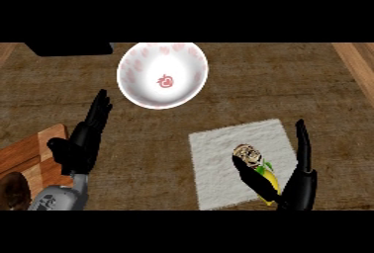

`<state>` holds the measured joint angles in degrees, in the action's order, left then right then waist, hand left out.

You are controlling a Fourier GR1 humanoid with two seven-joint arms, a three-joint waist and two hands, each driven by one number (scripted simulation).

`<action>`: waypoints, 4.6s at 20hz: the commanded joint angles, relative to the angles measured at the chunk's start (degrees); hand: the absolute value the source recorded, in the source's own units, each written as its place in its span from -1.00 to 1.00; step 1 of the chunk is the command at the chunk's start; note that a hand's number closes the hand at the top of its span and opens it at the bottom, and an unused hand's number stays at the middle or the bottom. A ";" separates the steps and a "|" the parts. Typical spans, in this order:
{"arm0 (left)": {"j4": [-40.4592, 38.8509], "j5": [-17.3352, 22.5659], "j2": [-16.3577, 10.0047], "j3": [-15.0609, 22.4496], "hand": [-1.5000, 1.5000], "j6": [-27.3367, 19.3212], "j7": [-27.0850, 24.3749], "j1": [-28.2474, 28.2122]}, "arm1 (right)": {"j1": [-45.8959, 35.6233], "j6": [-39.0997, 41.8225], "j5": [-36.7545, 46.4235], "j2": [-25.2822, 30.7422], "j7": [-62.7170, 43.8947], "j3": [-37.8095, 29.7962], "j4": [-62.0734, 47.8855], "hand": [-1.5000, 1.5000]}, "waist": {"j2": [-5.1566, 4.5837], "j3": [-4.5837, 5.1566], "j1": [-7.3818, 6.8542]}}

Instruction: Pick the cupcake from the placemat and place it in the bowl

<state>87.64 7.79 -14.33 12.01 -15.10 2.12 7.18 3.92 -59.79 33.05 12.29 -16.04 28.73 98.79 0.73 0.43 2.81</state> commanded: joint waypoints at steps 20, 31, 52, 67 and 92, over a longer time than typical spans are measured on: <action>-0.45 -0.80 1.36 -1.27 0.00 3.03 -0.27 0.95 | 3.47 37.41 30.00 -12.27 -52.61 2.55 16.77 -1.00 | -0.68 -0.41 -2.76; 2.97 -2.69 2.87 -3.16 0.00 4.80 3.74 0.49 | 7.89 30.83 29.38 -12.29 -46.25 6.60 21.99 -1.00 | -0.61 -0.43 -2.72; 0.62 -5.01 5.81 -6.34 0.00 8.88 0.78 0.03 | 1.85 18.74 6.88 -12.13 -28.56 -5.05 4.53 -1.00 | -0.76 -0.45 -2.88; 0.69 -9.22 9.46 -6.54 0.00 7.39 3.37 2.49 | 1.47 20.43 11.43 -12.25 -30.48 -4.46 -6.85 -1.00 | -0.74 -0.43 -2.79; -0.98 -8.64 10.21 -5.56 0.00 11.40 4.14 6.10 | -21.04 55.51 -11.77 -12.28 -1.17 26.32 -3.64 1.00 | -1.54 -0.62 -7.90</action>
<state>86.95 -0.75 -4.28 6.65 -3.41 5.13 11.61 -11.85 -11.24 29.21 0.21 -24.58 49.52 92.91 -0.73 -0.09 -5.89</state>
